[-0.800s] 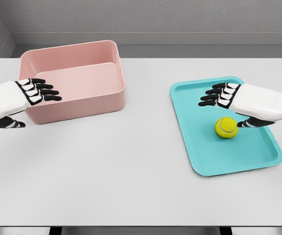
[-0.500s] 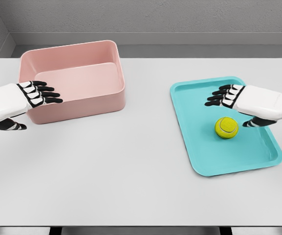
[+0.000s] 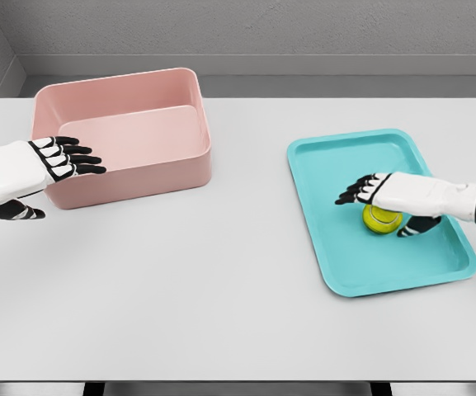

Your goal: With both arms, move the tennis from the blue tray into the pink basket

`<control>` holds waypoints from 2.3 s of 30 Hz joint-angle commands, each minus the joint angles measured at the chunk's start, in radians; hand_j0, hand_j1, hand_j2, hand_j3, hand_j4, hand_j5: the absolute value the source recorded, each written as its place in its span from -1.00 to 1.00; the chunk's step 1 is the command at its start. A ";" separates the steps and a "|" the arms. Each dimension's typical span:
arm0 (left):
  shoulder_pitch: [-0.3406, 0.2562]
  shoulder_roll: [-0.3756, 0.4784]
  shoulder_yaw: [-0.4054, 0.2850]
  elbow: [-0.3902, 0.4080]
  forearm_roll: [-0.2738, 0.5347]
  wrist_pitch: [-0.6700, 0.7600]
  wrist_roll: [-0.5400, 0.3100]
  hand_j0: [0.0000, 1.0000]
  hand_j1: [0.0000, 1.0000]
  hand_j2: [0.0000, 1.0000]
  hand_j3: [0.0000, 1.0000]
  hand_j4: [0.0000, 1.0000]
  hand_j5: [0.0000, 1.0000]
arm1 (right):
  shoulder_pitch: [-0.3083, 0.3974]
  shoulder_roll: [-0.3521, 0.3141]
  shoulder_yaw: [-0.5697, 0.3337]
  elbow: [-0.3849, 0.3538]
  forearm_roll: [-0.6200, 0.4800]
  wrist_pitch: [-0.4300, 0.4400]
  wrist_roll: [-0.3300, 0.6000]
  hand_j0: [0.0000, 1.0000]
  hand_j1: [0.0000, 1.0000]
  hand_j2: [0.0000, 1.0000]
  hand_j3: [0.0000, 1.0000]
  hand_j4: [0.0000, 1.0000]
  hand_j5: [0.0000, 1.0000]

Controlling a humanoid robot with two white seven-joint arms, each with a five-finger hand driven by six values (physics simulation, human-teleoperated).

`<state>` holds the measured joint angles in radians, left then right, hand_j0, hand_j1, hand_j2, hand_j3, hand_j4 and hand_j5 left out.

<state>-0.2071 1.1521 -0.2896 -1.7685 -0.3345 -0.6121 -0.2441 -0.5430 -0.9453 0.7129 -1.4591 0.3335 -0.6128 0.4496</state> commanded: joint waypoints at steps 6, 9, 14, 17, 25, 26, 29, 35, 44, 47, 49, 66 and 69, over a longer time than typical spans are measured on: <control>0.000 0.000 0.000 0.001 0.006 0.001 0.000 1.00 1.00 1.00 1.00 1.00 1.00 | -0.017 0.022 0.022 0.048 0.007 0.002 0.009 1.00 1.00 1.00 1.00 1.00 1.00; 0.000 -0.002 0.000 0.001 0.006 0.001 0.002 1.00 1.00 1.00 1.00 1.00 1.00 | -0.017 0.020 0.023 0.046 0.009 0.002 0.009 1.00 1.00 1.00 1.00 1.00 1.00; 0.000 -0.002 0.000 0.001 0.006 0.001 0.000 1.00 1.00 1.00 1.00 1.00 1.00 | -0.018 0.022 0.023 0.048 0.021 0.002 0.032 0.96 0.96 0.96 0.96 0.96 0.96; 0.000 -0.003 0.000 0.001 0.006 0.001 0.002 1.00 1.00 1.00 1.00 1.00 1.00 | -0.018 0.022 0.022 0.055 0.032 0.002 0.032 0.88 0.88 0.88 0.88 0.88 0.88; -0.002 -0.003 0.001 0.003 0.008 0.001 0.002 1.00 1.00 1.00 1.00 1.00 1.00 | -0.018 0.025 0.020 0.075 0.048 0.002 0.032 0.64 0.64 0.64 0.64 0.64 0.64; -0.002 -0.003 0.001 0.001 0.008 0.001 0.002 1.00 1.00 1.00 1.00 1.00 1.00 | -0.018 0.025 0.020 0.075 0.050 0.002 0.032 0.63 0.63 0.63 0.63 0.63 0.63; -0.002 -0.003 0.001 0.001 0.008 0.001 0.000 1.00 1.00 1.00 1.00 1.00 1.00 | -0.020 0.025 0.020 0.075 0.050 0.002 0.034 0.59 0.59 0.59 0.59 0.59 0.59; -0.002 -0.003 0.000 0.001 0.008 0.001 0.000 1.00 1.00 1.00 1.00 1.00 1.00 | -0.018 0.022 0.019 0.068 0.050 0.002 0.034 0.54 0.54 0.54 0.54 0.54 0.54; -0.003 -0.005 0.000 0.003 0.008 0.001 0.000 1.00 1.00 1.00 1.00 1.00 1.00 | -0.031 0.016 0.014 0.062 0.048 0.002 0.035 0.43 0.43 0.43 0.43 0.43 0.43; -0.003 -0.005 0.000 0.003 0.008 0.001 0.000 1.00 1.00 1.00 1.00 1.00 1.00 | -0.032 0.014 0.013 0.062 0.048 0.002 0.035 0.36 0.36 0.36 0.36 0.36 0.36; -0.003 -0.005 0.000 0.003 0.008 0.001 0.002 1.00 1.00 1.00 1.00 1.00 1.00 | -0.032 0.013 0.011 0.062 0.048 0.002 0.035 0.34 0.34 0.34 0.34 0.34 0.34; -0.002 -0.009 -0.003 0.001 0.005 0.001 0.000 1.00 1.00 1.00 1.00 1.00 1.00 | -0.041 -0.017 -0.053 -0.047 0.038 0.002 0.035 -0.02 -0.02 -0.02 -0.02 -0.02 -0.02; -0.002 -0.011 -0.008 0.000 0.003 0.001 0.002 1.00 1.00 1.00 1.00 1.00 1.00 | -0.041 -0.017 -0.073 -0.101 0.039 0.002 0.035 -0.09 -0.09 -0.09 -0.09 -0.09 -0.09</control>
<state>-0.2086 1.1409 -0.2948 -1.7680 -0.3366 -0.6121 -0.2440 -0.5844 -0.9580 0.6555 -1.5265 0.3774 -0.6120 0.4862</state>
